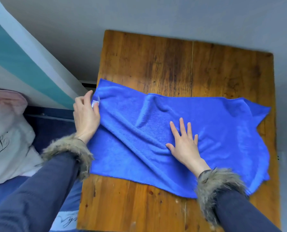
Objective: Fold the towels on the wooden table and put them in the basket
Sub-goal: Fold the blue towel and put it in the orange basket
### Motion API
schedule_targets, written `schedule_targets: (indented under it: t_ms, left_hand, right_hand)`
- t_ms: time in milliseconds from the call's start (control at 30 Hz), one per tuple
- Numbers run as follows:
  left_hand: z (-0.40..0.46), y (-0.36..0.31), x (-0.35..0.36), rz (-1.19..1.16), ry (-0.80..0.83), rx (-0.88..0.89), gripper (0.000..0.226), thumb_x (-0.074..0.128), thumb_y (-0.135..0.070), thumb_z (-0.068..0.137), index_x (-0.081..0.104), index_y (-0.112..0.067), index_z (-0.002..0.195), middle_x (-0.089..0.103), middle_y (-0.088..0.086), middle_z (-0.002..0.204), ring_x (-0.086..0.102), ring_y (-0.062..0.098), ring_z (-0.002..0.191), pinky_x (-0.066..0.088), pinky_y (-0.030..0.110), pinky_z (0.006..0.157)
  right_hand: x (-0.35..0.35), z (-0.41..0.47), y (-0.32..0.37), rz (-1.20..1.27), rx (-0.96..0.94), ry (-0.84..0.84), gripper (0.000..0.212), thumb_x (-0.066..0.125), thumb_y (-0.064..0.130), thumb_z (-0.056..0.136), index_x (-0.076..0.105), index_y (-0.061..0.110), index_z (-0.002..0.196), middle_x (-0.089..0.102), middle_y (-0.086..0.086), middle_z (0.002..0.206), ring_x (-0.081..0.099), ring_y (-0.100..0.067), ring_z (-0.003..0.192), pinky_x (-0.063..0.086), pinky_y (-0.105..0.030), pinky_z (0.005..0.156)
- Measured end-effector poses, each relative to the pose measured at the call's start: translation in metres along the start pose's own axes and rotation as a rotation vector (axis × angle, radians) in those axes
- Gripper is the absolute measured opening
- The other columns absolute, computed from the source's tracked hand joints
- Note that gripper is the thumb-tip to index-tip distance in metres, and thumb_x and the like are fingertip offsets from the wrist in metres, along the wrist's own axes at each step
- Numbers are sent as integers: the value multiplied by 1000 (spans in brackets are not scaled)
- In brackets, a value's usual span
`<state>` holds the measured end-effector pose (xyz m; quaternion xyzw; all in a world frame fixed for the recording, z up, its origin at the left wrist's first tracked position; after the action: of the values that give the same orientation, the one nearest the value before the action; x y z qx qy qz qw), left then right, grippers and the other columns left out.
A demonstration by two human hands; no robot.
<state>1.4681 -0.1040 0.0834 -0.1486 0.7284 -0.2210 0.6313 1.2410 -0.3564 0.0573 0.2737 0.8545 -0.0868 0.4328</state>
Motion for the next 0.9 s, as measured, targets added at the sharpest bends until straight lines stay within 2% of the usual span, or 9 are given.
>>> schedule_targets:
  t_ms: [133,200,333,433,567,633,733,800,900]
  left_hand:
    - [-53,-28,11,161,-61,239,43,46,-13,90,41,-9,133,43,18,133,37,34,122,33,47,97]
    - [-83,-34,31,204,10,333,45,44,-19,90,38,-11,134,38,17,140,29,32,132,26,48,105]
    - [-115,-18,60,151,201,278,54,33,-36,92,23,-19,143,19,15,152,7,31,142,13,56,113]
    - [-127,-6,65,168,275,256,64,30,-46,90,10,-24,146,8,15,155,-3,29,142,9,61,110]
    - [-137,5,64,259,331,261,71,26,-61,85,-3,-35,146,-9,4,156,-12,27,143,2,67,105]
    - [-141,17,60,296,352,209,75,24,-65,83,-2,-33,147,-8,6,156,-11,28,143,6,72,101]
    - [-150,39,56,392,420,161,78,12,-71,85,11,-24,148,4,11,157,-4,31,143,17,77,94]
    - [-153,50,54,455,449,175,78,2,-71,85,16,-24,147,9,11,156,0,30,143,19,75,96]
    - [-151,52,49,525,448,230,78,0,-70,86,21,-23,145,19,11,155,11,30,141,22,68,101]
  right_hand:
    - [-2,-2,2,12,28,-14,79,52,40,91,-2,34,148,-23,2,155,-17,-28,143,11,-62,111]
    - [-1,-4,2,29,41,-22,79,51,41,91,-3,34,148,-24,2,154,-19,-27,143,11,-63,110]
    - [3,-6,-2,65,56,-24,80,48,52,89,-5,38,147,-25,5,154,-19,-26,143,13,-65,109]
    - [0,0,-7,59,66,-5,85,51,57,85,-5,39,146,-24,6,154,-19,-26,143,15,-67,106]
    - [-2,4,-7,84,83,19,89,55,57,83,-4,39,146,-24,8,154,-20,-26,142,16,-68,105]
    - [-3,2,-6,73,103,19,87,54,56,84,-4,38,147,-23,6,154,-19,-27,142,15,-68,105]
    - [-5,-7,3,34,103,-35,83,49,55,87,-4,35,148,-22,2,155,-19,-29,142,12,-69,105]
    - [-1,-18,12,20,74,-70,82,46,57,88,-6,35,147,-23,1,155,-20,-29,142,11,-69,105]
    - [14,-33,18,7,61,-60,86,46,63,85,-7,35,147,-23,2,155,-20,-29,142,11,-68,105]
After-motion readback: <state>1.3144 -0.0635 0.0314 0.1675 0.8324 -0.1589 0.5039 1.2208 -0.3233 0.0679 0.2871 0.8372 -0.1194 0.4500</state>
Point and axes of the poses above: each hand's wrist, its own z-axis towards the middle knuckle, its own x-axis out of the palm, y = z × x, the point moved 9 cm from there along z, towards the middle knuckle
